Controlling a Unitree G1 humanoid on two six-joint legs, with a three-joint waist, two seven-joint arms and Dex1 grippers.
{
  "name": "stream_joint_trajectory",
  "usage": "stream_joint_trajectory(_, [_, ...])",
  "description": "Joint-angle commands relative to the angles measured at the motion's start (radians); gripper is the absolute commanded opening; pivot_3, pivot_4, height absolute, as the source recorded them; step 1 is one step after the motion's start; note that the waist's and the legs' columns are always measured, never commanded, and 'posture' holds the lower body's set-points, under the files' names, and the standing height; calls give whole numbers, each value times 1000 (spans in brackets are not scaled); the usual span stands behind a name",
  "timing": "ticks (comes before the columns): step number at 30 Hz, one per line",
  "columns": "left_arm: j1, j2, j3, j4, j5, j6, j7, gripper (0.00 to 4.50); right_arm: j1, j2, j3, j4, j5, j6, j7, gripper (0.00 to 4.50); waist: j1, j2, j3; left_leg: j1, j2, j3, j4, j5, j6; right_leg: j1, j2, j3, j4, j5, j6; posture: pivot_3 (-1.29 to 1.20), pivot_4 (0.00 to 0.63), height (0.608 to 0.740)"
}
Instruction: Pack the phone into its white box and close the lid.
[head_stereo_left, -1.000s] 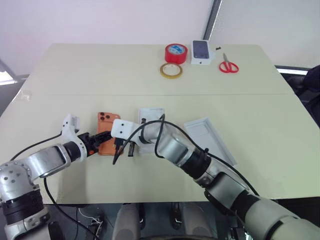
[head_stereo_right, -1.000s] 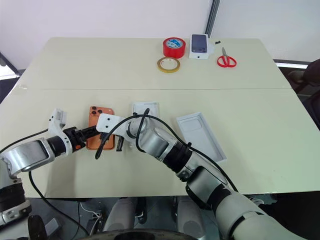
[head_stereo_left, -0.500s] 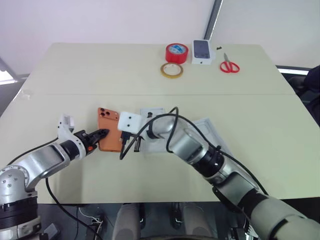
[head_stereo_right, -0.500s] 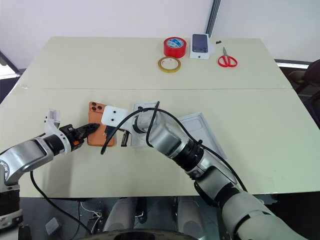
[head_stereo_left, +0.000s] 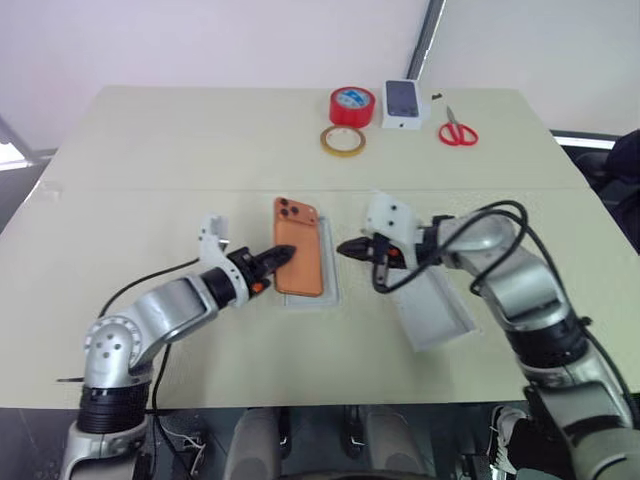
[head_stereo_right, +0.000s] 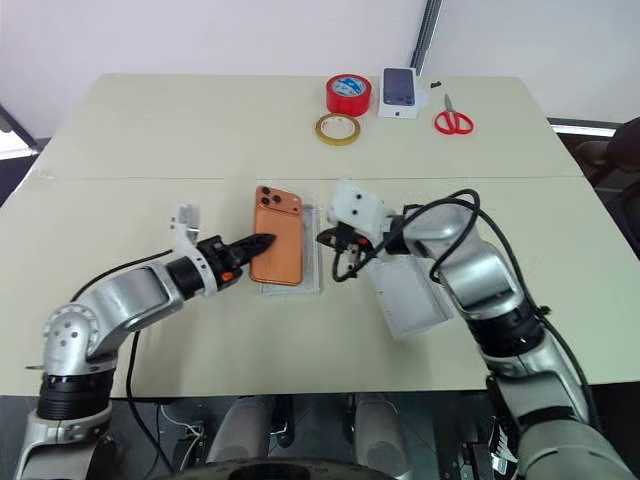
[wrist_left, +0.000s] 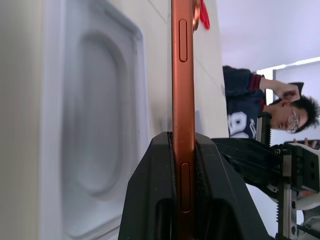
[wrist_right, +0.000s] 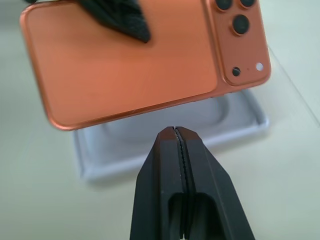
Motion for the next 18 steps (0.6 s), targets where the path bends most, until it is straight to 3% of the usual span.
stream_joint_trajectory(1, [-31,-16,-22,29,45,-27,-29,124,31,-41,-58,-55,53,-10,9,0,0,0,0,2,0,0,0,0,0,2,1,0,0,0,0,0,150,740])
stream_joint_trajectory(4, [-57,-32,-44,73,83,-22,-48,124,60,-68,-75,-50,53,-13,-21,0,2,0,1,11,1,0,-1,0,0,11,1,0,-5,0,0,0,150,740])
stream_joint_trajectory(18, [-95,-45,-47,143,156,8,-96,124,89,-114,-98,-12,89,-59,-53,0,7,0,1,11,1,1,-1,-2,3,12,-3,0,-8,-1,0,0,150,740])
